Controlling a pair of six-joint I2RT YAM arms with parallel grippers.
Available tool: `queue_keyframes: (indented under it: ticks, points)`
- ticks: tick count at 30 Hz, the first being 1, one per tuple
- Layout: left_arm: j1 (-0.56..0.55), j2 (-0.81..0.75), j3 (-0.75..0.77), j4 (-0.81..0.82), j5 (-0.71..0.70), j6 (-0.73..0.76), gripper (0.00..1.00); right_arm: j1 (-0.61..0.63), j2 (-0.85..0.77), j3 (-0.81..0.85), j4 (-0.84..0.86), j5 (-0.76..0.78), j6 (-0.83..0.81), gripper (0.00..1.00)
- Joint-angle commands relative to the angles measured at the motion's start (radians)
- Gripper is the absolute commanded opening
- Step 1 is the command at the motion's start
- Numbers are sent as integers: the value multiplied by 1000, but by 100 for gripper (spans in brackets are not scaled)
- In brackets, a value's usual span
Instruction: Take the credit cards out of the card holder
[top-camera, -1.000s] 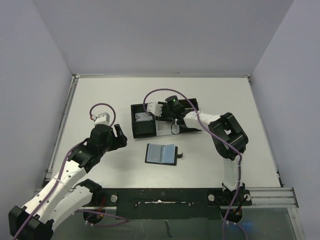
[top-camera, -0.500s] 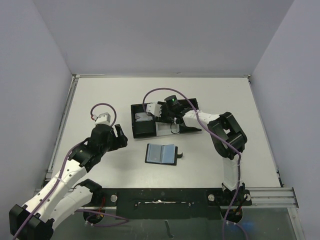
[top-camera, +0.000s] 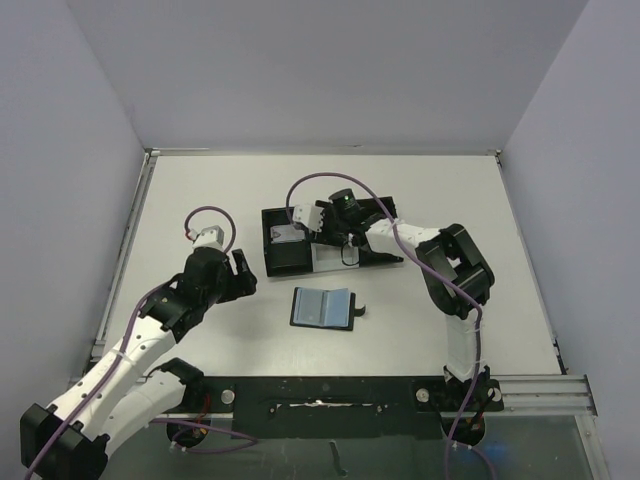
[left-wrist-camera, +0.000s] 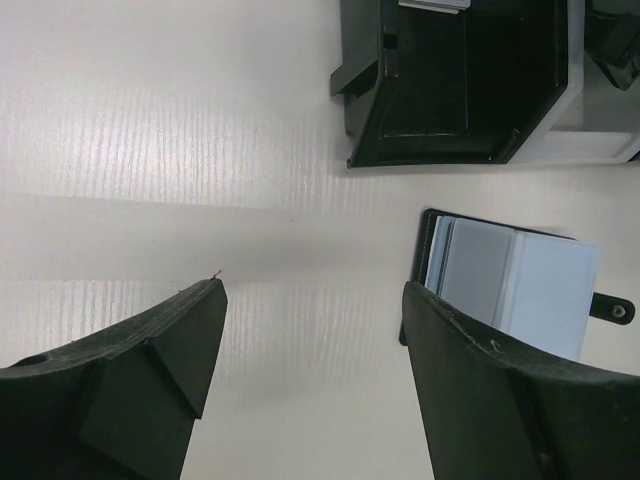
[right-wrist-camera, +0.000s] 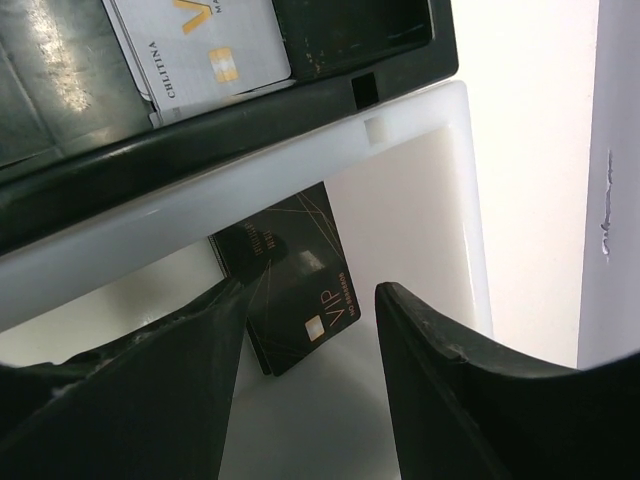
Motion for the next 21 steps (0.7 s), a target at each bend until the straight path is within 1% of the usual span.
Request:
queue_keyframes:
  ticks: [1,5,7,8,9,10,13,16,17,18,19,20,21]
  points:
    - [8,6,33,48,17,22,71,-11,-26,36,44,-24,64,55]
    - [8,2,33,45,13,22,71,-13,-106,14,96,-14,172,57]
    - [8,-5,33,41,4,21,71,-13,-170,-34,184,67,269,59]
    - [8,-8,33,40,-2,20,71,-11,-210,-80,247,131,328,60]
    - [8,-11,33,40,-6,20,71,-8,-248,-114,320,187,405,61]
    - [8,-14,33,40,-11,21,71,-7,-294,-143,349,240,482,62]
    - [10,-17,39,40,-27,27,73,-6,-423,-192,322,331,698,66]
    - [11,-11,50,46,-46,44,74,-7,-501,-204,191,368,892,69]
    - [12,-8,56,45,-56,46,75,-7,-518,-212,154,373,949,72]
    - [13,-7,62,45,-63,48,75,-7,-535,-226,126,380,1017,79]
    - [14,-3,69,45,-69,53,76,-11,-553,-253,117,388,1092,91]
    - [16,1,77,45,-77,61,76,-18,-573,-285,100,377,1190,99]
    - [19,5,86,42,-88,69,76,-33,-595,-301,72,331,1272,98]
